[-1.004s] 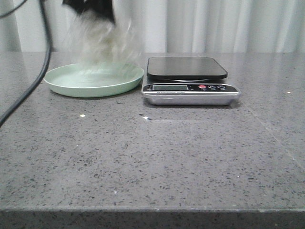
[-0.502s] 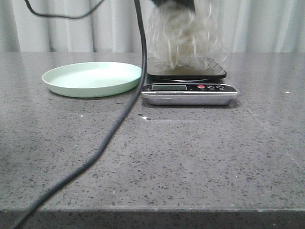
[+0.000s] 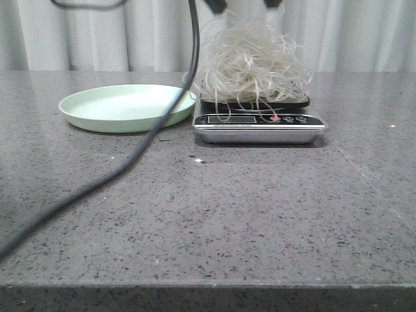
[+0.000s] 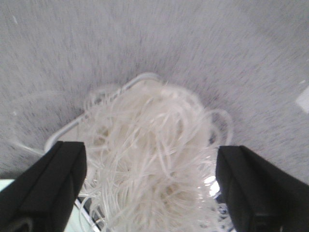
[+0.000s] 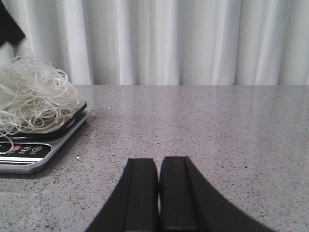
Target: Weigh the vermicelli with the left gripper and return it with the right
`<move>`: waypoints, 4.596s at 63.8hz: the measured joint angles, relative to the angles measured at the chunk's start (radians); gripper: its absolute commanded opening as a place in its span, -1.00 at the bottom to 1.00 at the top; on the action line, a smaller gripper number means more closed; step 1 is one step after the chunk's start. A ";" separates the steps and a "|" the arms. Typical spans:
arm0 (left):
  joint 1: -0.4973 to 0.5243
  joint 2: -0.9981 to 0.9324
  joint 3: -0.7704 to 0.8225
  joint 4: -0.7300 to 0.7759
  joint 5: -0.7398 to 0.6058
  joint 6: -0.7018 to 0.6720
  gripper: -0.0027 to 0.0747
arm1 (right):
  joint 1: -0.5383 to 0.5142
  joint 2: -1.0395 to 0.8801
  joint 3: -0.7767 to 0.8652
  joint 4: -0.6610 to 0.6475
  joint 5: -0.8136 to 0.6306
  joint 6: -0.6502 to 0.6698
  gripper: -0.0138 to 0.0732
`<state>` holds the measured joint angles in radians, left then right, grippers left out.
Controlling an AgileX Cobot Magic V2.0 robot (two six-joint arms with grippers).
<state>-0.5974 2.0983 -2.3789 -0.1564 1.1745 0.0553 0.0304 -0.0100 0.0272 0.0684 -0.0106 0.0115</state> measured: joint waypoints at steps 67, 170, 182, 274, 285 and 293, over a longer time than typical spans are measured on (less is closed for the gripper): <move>0.001 -1.219 1.250 0.121 -0.472 0.027 0.61 | 0.000 0.000 0.000 0.000 0.000 0.000 -0.27; 0.001 -2.052 2.015 0.066 -0.728 0.027 -0.56 | 0.022 0.407 -0.460 0.002 0.268 0.000 -0.10; 0.001 -2.052 2.015 0.066 -0.728 0.027 -0.56 | 0.135 0.580 -0.622 0.002 0.378 -0.012 0.74; 0.001 -2.052 2.015 0.065 -0.730 0.027 -0.56 | 0.476 1.832 -1.686 -0.039 0.895 -0.038 -0.36; 0.001 -2.052 2.015 0.065 -0.730 0.027 -0.56 | 0.516 1.836 -1.846 -0.039 0.920 -0.038 -0.36; 0.001 -2.052 2.015 0.065 -0.730 0.027 -0.56 | 0.574 1.853 -1.974 -0.024 0.907 -0.038 -0.36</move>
<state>-0.5968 0.0462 -0.3638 -0.0911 0.4445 0.0819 0.6045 1.8426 -1.9471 0.0448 0.8968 -0.0261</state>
